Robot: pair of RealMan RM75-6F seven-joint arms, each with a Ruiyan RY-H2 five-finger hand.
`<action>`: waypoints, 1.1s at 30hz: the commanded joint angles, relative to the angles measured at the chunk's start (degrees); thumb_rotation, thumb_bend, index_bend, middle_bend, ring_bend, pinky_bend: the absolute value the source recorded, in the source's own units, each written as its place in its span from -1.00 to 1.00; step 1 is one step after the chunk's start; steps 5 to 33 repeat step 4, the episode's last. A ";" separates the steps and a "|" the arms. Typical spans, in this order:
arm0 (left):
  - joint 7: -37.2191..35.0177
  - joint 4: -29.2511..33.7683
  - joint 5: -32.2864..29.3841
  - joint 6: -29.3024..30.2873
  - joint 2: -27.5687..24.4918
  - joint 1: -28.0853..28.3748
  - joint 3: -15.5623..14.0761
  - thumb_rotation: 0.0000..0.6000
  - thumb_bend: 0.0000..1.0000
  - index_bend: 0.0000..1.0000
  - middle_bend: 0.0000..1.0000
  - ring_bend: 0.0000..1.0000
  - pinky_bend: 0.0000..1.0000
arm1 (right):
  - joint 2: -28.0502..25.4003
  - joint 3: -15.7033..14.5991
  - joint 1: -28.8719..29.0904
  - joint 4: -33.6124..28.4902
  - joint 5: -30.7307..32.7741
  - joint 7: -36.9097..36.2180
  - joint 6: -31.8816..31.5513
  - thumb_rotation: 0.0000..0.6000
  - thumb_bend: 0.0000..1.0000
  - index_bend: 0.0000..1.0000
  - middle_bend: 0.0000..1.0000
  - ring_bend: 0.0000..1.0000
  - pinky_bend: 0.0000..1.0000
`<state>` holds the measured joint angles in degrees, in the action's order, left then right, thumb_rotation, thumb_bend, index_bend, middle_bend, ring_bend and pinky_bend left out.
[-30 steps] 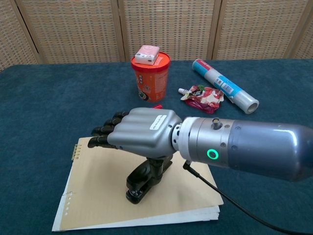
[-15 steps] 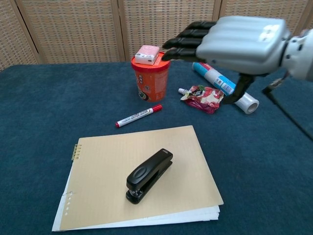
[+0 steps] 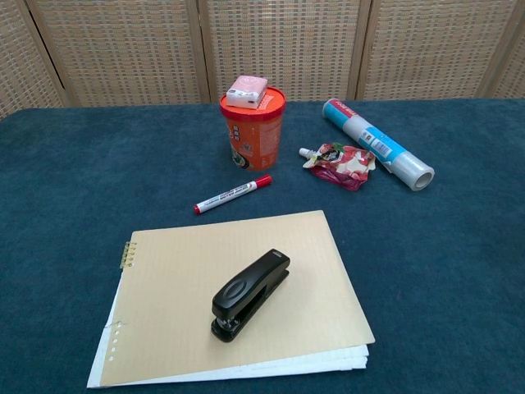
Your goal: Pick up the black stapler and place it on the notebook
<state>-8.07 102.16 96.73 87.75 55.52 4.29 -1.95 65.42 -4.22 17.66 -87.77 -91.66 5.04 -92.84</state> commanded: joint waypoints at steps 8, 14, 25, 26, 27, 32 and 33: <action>-1.34 -1.42 1.95 2.94 0.07 -1.24 -0.55 1.00 -1.00 -1.00 -1.00 -1.00 -1.00 | 2.05 0.09 -5.52 5.47 1.27 -5.58 -4.27 1.00 -1.00 -1.00 -1.00 -1.00 -1.00; -1.34 -1.42 1.95 2.94 0.07 -1.24 -0.55 1.00 -1.00 -1.00 -1.00 -1.00 -1.00 | 2.05 0.09 -5.52 5.47 1.27 -5.58 -4.27 1.00 -1.00 -1.00 -1.00 -1.00 -1.00; -1.34 -1.42 1.95 2.94 0.07 -1.24 -0.55 1.00 -1.00 -1.00 -1.00 -1.00 -1.00 | 2.05 0.09 -5.52 5.47 1.27 -5.58 -4.27 1.00 -1.00 -1.00 -1.00 -1.00 -1.00; -1.34 -1.42 1.95 2.94 0.07 -1.24 -0.55 1.00 -1.00 -1.00 -1.00 -1.00 -1.00 | 2.05 0.09 -5.52 5.47 1.27 -5.58 -4.27 1.00 -1.00 -1.00 -1.00 -1.00 -1.00; -1.34 -1.42 1.95 2.94 0.07 -1.24 -0.55 1.00 -1.00 -1.00 -1.00 -1.00 -1.00 | 2.05 0.09 -5.52 5.47 1.27 -5.58 -4.27 1.00 -1.00 -1.00 -1.00 -1.00 -1.00; -1.34 -1.42 1.95 2.94 0.07 -1.24 -0.55 1.00 -1.00 -1.00 -1.00 -1.00 -1.00 | 2.05 0.09 -5.52 5.47 1.27 -5.58 -4.27 1.00 -1.00 -1.00 -1.00 -1.00 -1.00; -1.34 -1.42 1.95 2.94 0.07 -1.24 -0.55 1.00 -1.00 -1.00 -1.00 -1.00 -1.00 | 2.05 0.09 -5.52 5.47 1.27 -5.58 -4.27 1.00 -1.00 -1.00 -1.00 -1.00 -1.00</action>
